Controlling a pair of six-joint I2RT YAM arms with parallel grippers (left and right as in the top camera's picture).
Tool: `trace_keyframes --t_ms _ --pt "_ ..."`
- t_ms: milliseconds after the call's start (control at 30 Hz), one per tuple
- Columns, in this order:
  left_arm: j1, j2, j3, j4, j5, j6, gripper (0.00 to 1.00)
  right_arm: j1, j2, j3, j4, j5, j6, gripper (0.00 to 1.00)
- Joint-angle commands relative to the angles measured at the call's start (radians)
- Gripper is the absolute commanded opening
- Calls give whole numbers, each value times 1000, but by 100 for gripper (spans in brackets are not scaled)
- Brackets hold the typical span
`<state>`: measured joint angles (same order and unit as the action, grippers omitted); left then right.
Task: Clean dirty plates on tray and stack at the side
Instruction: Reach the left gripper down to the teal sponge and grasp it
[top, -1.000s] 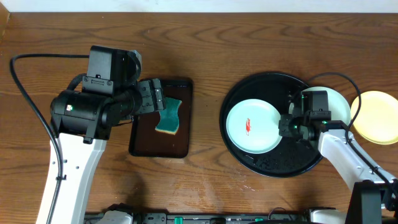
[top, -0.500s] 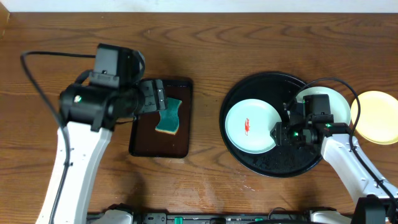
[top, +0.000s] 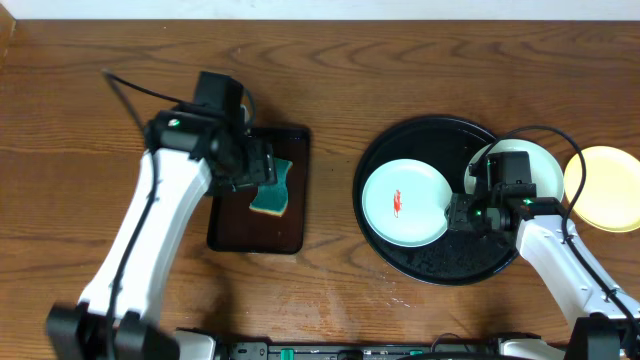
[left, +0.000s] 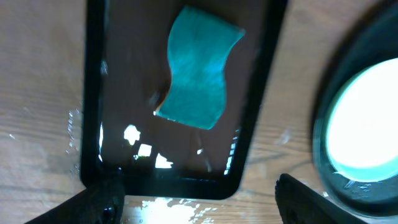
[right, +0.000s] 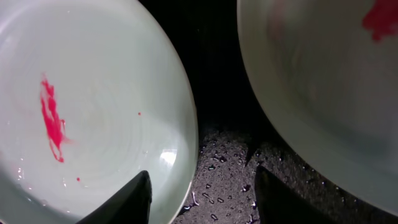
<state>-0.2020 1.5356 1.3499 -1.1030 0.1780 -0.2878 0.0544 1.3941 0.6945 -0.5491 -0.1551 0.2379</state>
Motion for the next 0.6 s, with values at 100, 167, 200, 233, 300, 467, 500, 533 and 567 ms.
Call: trace_keyframes --t_ms 100,167,200,233,300,467,500,533,567 --pt "1 92 -19 41 -3 -1 77 0 63 10 13 1 19 36" --pt "-5 109 -19 52 -3 0 77 0 103 10 32 -21 21 33" --pt "-9 116 -19 57 -3 4 76 0 125 10 43 -21 21 30" --pt "-13 119 -19 59 -5 8 77 0 148 10 60 -20 23 29" --pt "-20 120 -19 64 -6 23 77 -3 186 10 92 -18 32 22" --pt "-28 127 -22 78 -13 33 72 -5 211 10 161 -18 39 1" --pt "-30 132 -26 88 -13 32 69 -5 211 10 166 -18 39 1" --pt "-32 137 -34 104 -13 31 68 -5 211 10 169 -18 39 1" --pt "-35 143 -45 124 -13 24 68 -5 211 10 169 -18 39 1"
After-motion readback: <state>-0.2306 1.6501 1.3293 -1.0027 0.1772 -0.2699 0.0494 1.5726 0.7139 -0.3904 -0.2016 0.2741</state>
